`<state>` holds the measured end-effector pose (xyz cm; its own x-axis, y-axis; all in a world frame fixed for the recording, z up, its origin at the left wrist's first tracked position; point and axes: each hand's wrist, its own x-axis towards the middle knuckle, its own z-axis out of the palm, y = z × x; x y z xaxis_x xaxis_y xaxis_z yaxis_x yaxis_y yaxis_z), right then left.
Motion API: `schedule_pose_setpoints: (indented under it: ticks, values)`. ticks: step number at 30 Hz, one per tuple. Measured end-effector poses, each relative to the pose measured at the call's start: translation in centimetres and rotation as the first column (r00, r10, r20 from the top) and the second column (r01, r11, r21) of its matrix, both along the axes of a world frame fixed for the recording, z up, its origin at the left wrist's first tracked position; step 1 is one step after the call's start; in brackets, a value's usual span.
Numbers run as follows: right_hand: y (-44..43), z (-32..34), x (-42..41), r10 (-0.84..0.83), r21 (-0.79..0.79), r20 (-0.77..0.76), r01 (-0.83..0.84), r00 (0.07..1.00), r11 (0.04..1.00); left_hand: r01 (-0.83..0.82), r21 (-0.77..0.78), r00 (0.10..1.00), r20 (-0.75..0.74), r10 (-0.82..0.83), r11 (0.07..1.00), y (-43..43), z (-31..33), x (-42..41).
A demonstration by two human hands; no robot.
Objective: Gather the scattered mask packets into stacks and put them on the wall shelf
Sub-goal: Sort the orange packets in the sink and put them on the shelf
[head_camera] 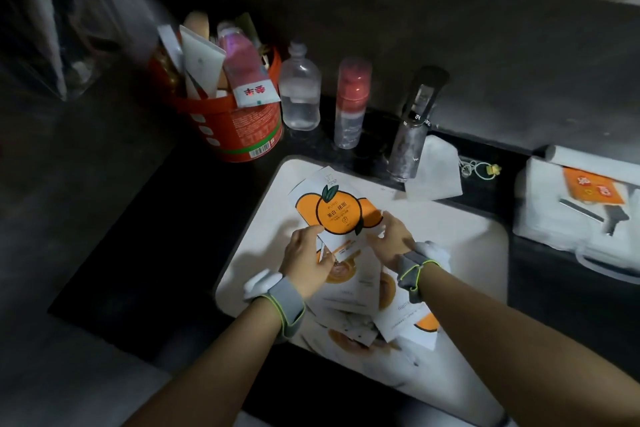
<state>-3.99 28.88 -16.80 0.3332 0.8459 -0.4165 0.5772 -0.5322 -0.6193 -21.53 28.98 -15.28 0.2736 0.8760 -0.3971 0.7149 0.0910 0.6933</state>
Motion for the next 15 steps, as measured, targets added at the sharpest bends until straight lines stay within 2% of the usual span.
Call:
schedule_pose_setpoints:
  ticks: [6, 15]
  values:
    - [1.0, -0.8, -0.6, -0.021, -0.094, 0.047, 0.025, 0.999, 0.995, -0.009, -0.034, 1.000, -0.005, 0.009, 0.999, 0.5, -0.6, 0.1]
    - [1.5, -1.2, -2.4, -0.053, -0.182, -0.199, 0.016, 0.979, 0.983, -0.049, -0.054, 0.997, -0.063, 0.046, 0.997, 1.3, -1.0, -1.2]
